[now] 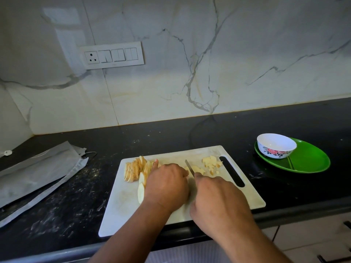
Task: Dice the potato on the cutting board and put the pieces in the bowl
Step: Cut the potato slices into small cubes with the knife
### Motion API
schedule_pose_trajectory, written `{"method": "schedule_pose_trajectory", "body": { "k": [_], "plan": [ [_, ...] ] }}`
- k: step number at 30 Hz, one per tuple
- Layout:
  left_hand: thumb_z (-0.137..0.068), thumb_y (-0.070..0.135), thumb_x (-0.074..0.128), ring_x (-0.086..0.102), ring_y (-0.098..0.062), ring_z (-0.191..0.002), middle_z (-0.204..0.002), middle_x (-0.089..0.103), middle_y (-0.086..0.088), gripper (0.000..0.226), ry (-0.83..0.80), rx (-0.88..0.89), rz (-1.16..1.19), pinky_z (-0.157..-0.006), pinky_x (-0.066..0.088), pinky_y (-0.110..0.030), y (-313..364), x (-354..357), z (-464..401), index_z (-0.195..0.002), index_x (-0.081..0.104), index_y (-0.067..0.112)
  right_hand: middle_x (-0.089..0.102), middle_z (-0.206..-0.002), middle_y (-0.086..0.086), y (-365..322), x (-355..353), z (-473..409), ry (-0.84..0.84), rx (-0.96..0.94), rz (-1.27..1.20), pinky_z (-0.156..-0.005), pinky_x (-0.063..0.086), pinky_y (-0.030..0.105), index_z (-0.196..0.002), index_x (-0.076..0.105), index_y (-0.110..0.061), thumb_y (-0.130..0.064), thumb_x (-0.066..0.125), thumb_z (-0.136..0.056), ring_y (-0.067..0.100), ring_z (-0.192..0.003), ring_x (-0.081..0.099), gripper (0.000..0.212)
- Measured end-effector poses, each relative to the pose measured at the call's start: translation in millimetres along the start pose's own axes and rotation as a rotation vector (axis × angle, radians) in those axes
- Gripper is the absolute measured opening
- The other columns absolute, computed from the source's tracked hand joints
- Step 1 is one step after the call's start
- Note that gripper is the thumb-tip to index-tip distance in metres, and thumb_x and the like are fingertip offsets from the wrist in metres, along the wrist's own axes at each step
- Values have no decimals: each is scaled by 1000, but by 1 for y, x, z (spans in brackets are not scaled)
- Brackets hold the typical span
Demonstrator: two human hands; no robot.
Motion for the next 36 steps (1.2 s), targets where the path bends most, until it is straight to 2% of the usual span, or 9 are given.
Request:
{"method": "schedule_pose_trajectory", "body": {
  "k": [3,6,10,16,20,24,30,34,36],
  "plan": [
    [-100,33,44,64,-13,-111,-115,72,10,38,-40,24,-67,-129,11,-46,3,-3,8,-124,72,35,60,-91,-6,-2,9,1,-43,4,-7,-61,40,26,-129,49,-29,-28,51,-90,16,-85,64,39],
    [-97,33,46,60,-15,-118,-119,71,8,41,-69,29,-75,-129,9,-49,4,-4,9,-130,70,33,47,-80,-5,6,10,22,-102,14,-53,-67,43,27,-144,31,-34,-31,50,-90,17,-91,64,57],
    [-97,27,46,55,-14,-126,-127,68,10,44,-70,21,-45,-130,5,-48,2,-2,11,-136,66,32,49,-89,-5,18,-3,42,-231,51,-91,-84,49,27,-153,8,-39,-39,47,-91,15,-103,64,73],
    [-102,36,36,48,-16,-137,-141,63,9,48,-135,52,-107,-129,7,-51,5,3,17,-144,58,29,59,-94,-5,10,-7,13,-24,16,-6,-67,42,24,-148,32,-34,-34,46,-93,15,-94,64,57],
    [-103,35,35,49,-18,-135,-137,65,7,45,-158,58,-139,-128,9,-52,6,5,19,-140,60,29,64,-99,-6,1,6,-4,-32,-16,-15,-62,40,23,-133,48,-33,-31,48,-93,13,-89,64,40],
    [-104,39,34,41,-21,-144,-144,61,7,48,-145,40,-120,-129,5,-53,6,3,20,-145,56,27,44,-78,-6,4,9,7,-82,-6,-41,-63,39,24,-143,37,-35,-31,50,-91,15,-89,63,53],
    [-103,33,36,22,-23,-157,-161,43,10,55,-152,34,-85,-129,-2,-54,4,3,22,-157,42,29,61,-98,-7,18,-3,36,-221,35,-82,-84,49,25,-150,15,-40,-37,47,-93,12,-102,65,65],
    [-105,37,32,25,-20,-156,-160,45,8,53,-151,47,-106,-129,-2,-53,5,7,21,-156,44,27,52,-86,-6,15,-11,29,-138,1,-83,-74,46,25,-153,12,-37,-38,46,-92,15,-96,63,70],
    [-105,38,32,30,-19,-153,-156,51,8,52,-141,61,-127,-129,0,-51,5,9,21,-152,49,26,58,-91,-6,10,-7,18,-56,-21,-52,-66,42,24,-150,25,-36,-37,48,-92,14,-92,63,63]
  ]
}}
Point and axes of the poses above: each hand's wrist, its own z-axis away from the middle knuckle, its own x-axis out of the palm, y = z × x, the point moved 4 cm from there along -z, towards the middle knuckle
